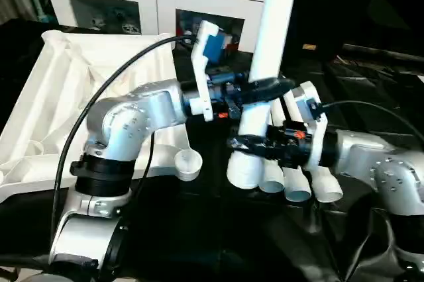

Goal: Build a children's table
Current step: Pick table leg

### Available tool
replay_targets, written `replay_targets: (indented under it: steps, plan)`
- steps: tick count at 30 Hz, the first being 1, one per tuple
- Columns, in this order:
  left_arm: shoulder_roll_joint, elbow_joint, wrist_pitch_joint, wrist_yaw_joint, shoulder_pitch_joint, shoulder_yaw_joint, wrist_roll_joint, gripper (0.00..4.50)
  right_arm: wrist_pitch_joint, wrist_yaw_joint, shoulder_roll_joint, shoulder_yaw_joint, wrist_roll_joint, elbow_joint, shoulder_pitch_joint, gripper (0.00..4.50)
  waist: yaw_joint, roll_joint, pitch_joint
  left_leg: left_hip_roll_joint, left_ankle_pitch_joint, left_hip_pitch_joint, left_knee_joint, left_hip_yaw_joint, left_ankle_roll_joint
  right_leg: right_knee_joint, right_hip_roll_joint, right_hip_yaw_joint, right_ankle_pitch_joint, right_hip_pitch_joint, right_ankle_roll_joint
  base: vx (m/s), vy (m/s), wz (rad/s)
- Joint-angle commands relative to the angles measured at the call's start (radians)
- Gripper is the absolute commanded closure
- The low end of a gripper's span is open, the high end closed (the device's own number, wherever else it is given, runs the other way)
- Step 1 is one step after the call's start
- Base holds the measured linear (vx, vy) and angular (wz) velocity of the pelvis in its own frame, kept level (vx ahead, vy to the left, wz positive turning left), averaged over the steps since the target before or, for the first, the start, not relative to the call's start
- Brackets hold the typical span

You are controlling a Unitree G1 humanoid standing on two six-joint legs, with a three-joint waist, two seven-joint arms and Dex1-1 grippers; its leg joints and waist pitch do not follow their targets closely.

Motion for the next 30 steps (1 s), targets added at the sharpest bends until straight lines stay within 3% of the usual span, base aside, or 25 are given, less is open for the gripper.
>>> replay_targets:
  steps: [1, 6, 9, 10, 11, 12, 13, 16, 18, 19, 21, 23, 24, 25, 26, 27, 28, 29, 30]
  plan:
    - [-0.014, -0.036, -0.042, -0.016, 0.003, -0.008, -0.008, 1.43, -0.013, -0.041, -0.008, -0.054, -0.016, 0.027, -0.009, 2.63, 0.002, 0.002, -0.076, 0.027, -0.123, 0.019, -0.064, -0.005, -0.017, -0.080, -0.076, 0.041, -0.096, 0.045, -0.168, 0.000, 0.000, 0.00]
    - [-0.059, -0.043, -0.160, 0.008, 0.032, 0.036, 0.015, 1.32, -0.018, -0.074, 0.015, -0.089, 0.008, 0.026, 0.002, 2.63, 0.004, 0.001, -0.077, 0.027, -0.127, 0.018, -0.064, -0.005, -0.019, -0.080, -0.077, 0.040, -0.087, 0.047, -0.167, 0.000, 0.000, 0.00]
    - [-0.136, -0.025, -0.250, 0.098, 0.035, 0.135, -0.006, 1.32, -0.027, -0.112, 0.041, -0.119, 0.020, 0.027, 0.016, 2.64, 0.004, -0.004, -0.077, 0.028, -0.126, 0.017, -0.063, -0.005, -0.018, -0.081, -0.080, 0.039, -0.083, 0.049, -0.177, 0.000, 0.000, 0.00]
    - [-0.155, -0.020, -0.265, 0.126, 0.034, 0.164, -0.021, 1.32, -0.032, -0.127, 0.051, -0.129, 0.022, 0.027, 0.021, 2.64, 0.003, -0.012, -0.077, 0.026, -0.125, 0.016, -0.063, -0.003, -0.018, -0.082, -0.078, 0.039, -0.089, 0.050, -0.175, 0.000, 0.000, 0.00]
    - [-0.163, -0.014, -0.289, 0.151, 0.034, 0.199, -0.033, 1.32, -0.048, -0.159, 0.072, -0.144, 0.017, 0.034, 0.025, 2.64, 0.004, -0.011, -0.077, 0.026, -0.125, 0.017, -0.063, -0.004, -0.016, -0.081, -0.078, 0.039, -0.092, 0.048, -0.172, 0.000, 0.000, 0.00]
    - [-0.163, -0.010, -0.310, 0.168, 0.037, 0.221, -0.043, 1.32, -0.061, -0.189, 0.090, -0.157, 0.012, 0.039, 0.029, 2.64, 0.002, -0.008, -0.076, 0.025, -0.129, 0.017, -0.063, -0.004, -0.014, -0.083, -0.079, 0.039, -0.102, 0.045, -0.168, 0.000, 0.000, 0.00]
    - [-0.162, -0.010, -0.316, 0.174, 0.038, 0.228, -0.047, 1.32, -0.064, -0.201, 0.096, -0.162, 0.010, 0.040, 0.029, 2.64, -0.001, -0.017, -0.077, 0.024, -0.124, 0.014, -0.063, -0.004, -0.013, -0.081, -0.078, 0.038, -0.112, 0.047, -0.160, 0.000, 0.000, 0.00]
    - [-0.119, -0.049, -0.284, 0.159, 0.073, 0.243, -0.068, 1.32, -0.123, -0.257, 0.132, -0.168, -0.040, 0.054, 0.034, 2.64, -0.004, -0.012, -0.077, 0.026, -0.115, 0.018, -0.065, -0.005, -0.020, -0.080, -0.075, 0.038, -0.121, 0.041, -0.137, 0.000, 0.000, 0.00]
    - [-0.030, -0.105, -0.239, 0.097, 0.130, 0.196, -0.012, 1.32, -0.226, -0.285, 0.167, -0.153, -0.103, 0.060, 0.045, 2.64, -0.008, -0.007, -0.078, 0.029, -0.117, 0.019, -0.068, -0.006, -0.029, -0.075, -0.075, 0.038, -0.118, 0.035, -0.124, 0.000, 0.000, 0.00]
    - [0.060, -0.130, -0.240, 0.051, 0.170, 0.126, 0.081, 1.32, -0.302, -0.300, 0.187, -0.133, -0.152, 0.062, 0.055, 2.64, -0.007, 0.002, -0.076, 0.031, -0.126, 0.025, -0.070, -0.005, -0.030, -0.080, -0.074, 0.039, -0.125, 0.030, -0.111, 0.000, 0.000, 0.00]
    - [0.187, -0.123, -0.321, 0.005, 0.215, 0.011, 0.255, 1.32, -0.366, -0.321, 0.201, -0.107, -0.206, 0.059, 0.070, 2.64, -0.009, 0.004, -0.075, 0.028, -0.135, 0.025, -0.075, -0.008, -0.033, -0.083, -0.069, 0.041, -0.146, 0.030, -0.070, 0.000, 0.000, 0.00]
    - [0.348, -0.080, -0.469, -0.027, 0.273, -0.114, 0.477, 1.32, -0.412, -0.379, 0.219, -0.083, -0.273, 0.039, 0.097, 2.64, -0.009, 0.009, -0.071, 0.030, -0.163, 0.029, -0.081, -0.009, -0.041, -0.088, -0.069, 0.043, -0.180, 0.026, -0.044, 0.000, 0.000, 0.00]
    - [0.358, -0.076, -0.479, -0.029, 0.277, -0.120, 0.489, 1.32, -0.418, -0.386, 0.220, -0.081, -0.280, 0.037, 0.099, 2.64, -0.012, 0.011, -0.072, 0.031, -0.179, 0.031, -0.083, -0.009, -0.057, -0.085, -0.070, 0.044, -0.185, 0.024, -0.043, 0.000, 0.000, 0.00]
    - [0.400, -0.061, -0.524, -0.044, 0.297, -0.138, 0.536, 1.32, -0.447, -0.390, 0.217, -0.062, -0.310, 0.028, 0.111, 2.64, -0.011, 0.018, -0.073, 0.032, -0.189, 0.036, -0.084, -0.009, -0.070, -0.081, -0.070, 0.043, -0.166, 0.022, -0.064, 0.000, 0.000, 0.00]
    - [0.426, -0.053, -0.552, -0.054, 0.310, -0.147, 0.563, 1.32, -0.464, -0.388, 0.214, -0.049, -0.326, 0.022, 0.118, 2.64, -0.009, 0.017, -0.073, 0.033, -0.194, 0.035, -0.085, -0.011, -0.073, -0.083, -0.072, 0.042, -0.161, 0.022, -0.070, 0.000, 0.000, 0.00]
    - [0.445, -0.056, -0.565, -0.086, 0.332, -0.134, 0.554, 1.32, -0.476, -0.404, 0.219, -0.045, -0.340, 0.013, 0.129, 2.64, -0.011, 0.019, -0.073, 0.030, -0.199, 0.030, -0.086, -0.011, -0.079, -0.079, -0.072, 0.043, -0.141, 0.027, -0.080, 0.000, 0.000, 0.00]
    - [0.481, -0.102, -0.543, -0.155, 0.385, -0.087, 0.486, 1.32, -0.469, -0.421, 0.223, -0.034, -0.351, -0.013, 0.159, 2.64, -0.012, 0.021, -0.073, 0.031, -0.211, 0.032, -0.086, -0.010, -0.082, -0.074, -0.074, 0.042, -0.131, 0.025, -0.099, 0.000, 0.000, 0.00]
    - [0.481, -0.102, -0.543, -0.155, 0.385, -0.087, 0.486, 1.32, -0.469, -0.421, 0.223, -0.034, -0.351, -0.013, 0.159, 2.64, -0.011, 0.020, -0.073, 0.030, -0.212, 0.032, -0.086, -0.010, -0.082, -0.073, -0.075, 0.042, -0.130, 0.025, -0.108, 0.000, 0.000, 0.00]
    - [0.552, -0.157, -0.519, -0.237, 0.434, -0.098, 0.457, 1.32, -0.479, -0.401, 0.213, -0.015, -0.369, -0.022, 0.190, 2.64, -0.010, 0.019, -0.073, 0.030, -0.220, 0.032, -0.086, -0.010, -0.078, -0.072, -0.074, 0.042, -0.127, 0.023, -0.120, 0.000, 0.000, 0.00]
